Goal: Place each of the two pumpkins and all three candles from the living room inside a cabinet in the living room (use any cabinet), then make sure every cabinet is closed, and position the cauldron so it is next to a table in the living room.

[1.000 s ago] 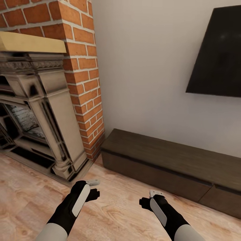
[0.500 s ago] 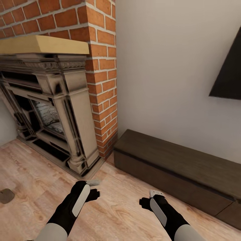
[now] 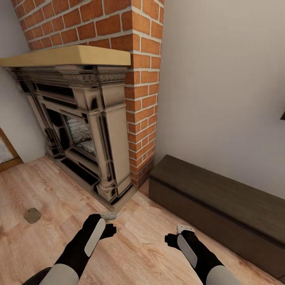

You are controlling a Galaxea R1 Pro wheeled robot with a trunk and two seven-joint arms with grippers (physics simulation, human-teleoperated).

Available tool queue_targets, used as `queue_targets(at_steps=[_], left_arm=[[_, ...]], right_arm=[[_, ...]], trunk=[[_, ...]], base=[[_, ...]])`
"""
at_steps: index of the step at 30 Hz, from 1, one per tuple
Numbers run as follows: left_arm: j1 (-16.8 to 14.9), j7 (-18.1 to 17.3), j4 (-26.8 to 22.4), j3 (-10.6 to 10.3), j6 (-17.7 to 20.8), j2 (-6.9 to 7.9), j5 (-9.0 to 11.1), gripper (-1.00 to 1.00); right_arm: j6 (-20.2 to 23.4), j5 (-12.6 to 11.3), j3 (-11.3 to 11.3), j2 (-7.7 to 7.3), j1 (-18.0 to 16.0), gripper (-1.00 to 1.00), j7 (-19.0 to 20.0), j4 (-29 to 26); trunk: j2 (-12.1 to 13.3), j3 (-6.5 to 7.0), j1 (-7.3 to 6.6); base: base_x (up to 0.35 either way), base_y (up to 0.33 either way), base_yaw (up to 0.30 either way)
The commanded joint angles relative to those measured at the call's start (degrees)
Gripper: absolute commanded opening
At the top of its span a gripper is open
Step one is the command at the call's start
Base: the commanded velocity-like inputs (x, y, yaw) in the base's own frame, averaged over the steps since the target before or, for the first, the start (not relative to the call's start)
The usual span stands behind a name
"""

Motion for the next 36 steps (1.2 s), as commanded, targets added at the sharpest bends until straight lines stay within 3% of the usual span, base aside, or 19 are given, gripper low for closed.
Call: queue_targets(at_steps=[1, 5, 10, 16, 22, 28, 36], left_arm=[[-0.05, 0.59, 0.0, -0.09, 0.08, 0.13, 0.61, 1.0], [-0.05, 0.66, 0.19, 0.23, 0.05, 1.06, 0.59, 1.0], [-0.05, 0.67, 0.35, 3.29, 0.06, 2.47, 0.53, 1.0], [-0.05, 0.68, 0.38, 4.59, 0.09, 3.84, 0.58, 1.0], [-0.05, 0.68, 0.36, 5.06, 0.02, 4.21, 0.59, 1.0], [-0.05, 0.68, 0.36, 7.17, 0.02, 4.3, 0.45, 1.0], [-0.05, 0.68, 0.36, 7.57, 0.0, 4.3, 0.42, 1.0]], right_arm=[[0.12, -0.61, 0.25, -0.05, -0.02, 1.0, -0.56, -0.12], [0.12, -0.61, 0.27, -0.05, -0.02, 1.0, -0.56, -0.12], [0.12, -0.61, 0.27, -0.05, -0.02, 1.0, -0.56, -0.12], [0.12, -0.61, 0.27, -0.05, -0.02, 1.0, -0.56, -0.12], [0.12, -0.61, 0.29, -0.05, -0.02, 1.0, -0.56, -0.12], [0.12, -0.61, 0.3, -0.05, -0.02, 1.0, -0.56, -0.12], [0.12, -0.58, 0.3, -0.05, -0.02, 1.0, -0.56, -0.12]], trunk=[[-0.03, -0.03, -0.01], [-0.03, 0.06, -0.01], [-0.03, 0.16, -0.01], [-0.03, 0.19, -0.01], [-0.03, 0.19, -0.01], [-0.03, 0.19, -0.01], [-0.03, 0.19, -0.01]], base=[[0.0, 0.0, 0.282], [0.0, 0.0, 0.282], [0.0, 0.0, 0.282], [0.0, 0.0, 0.283], [0.0, 0.0, 0.283], [0.0, 0.0, 0.284], [0.0, 0.0, 0.285]])
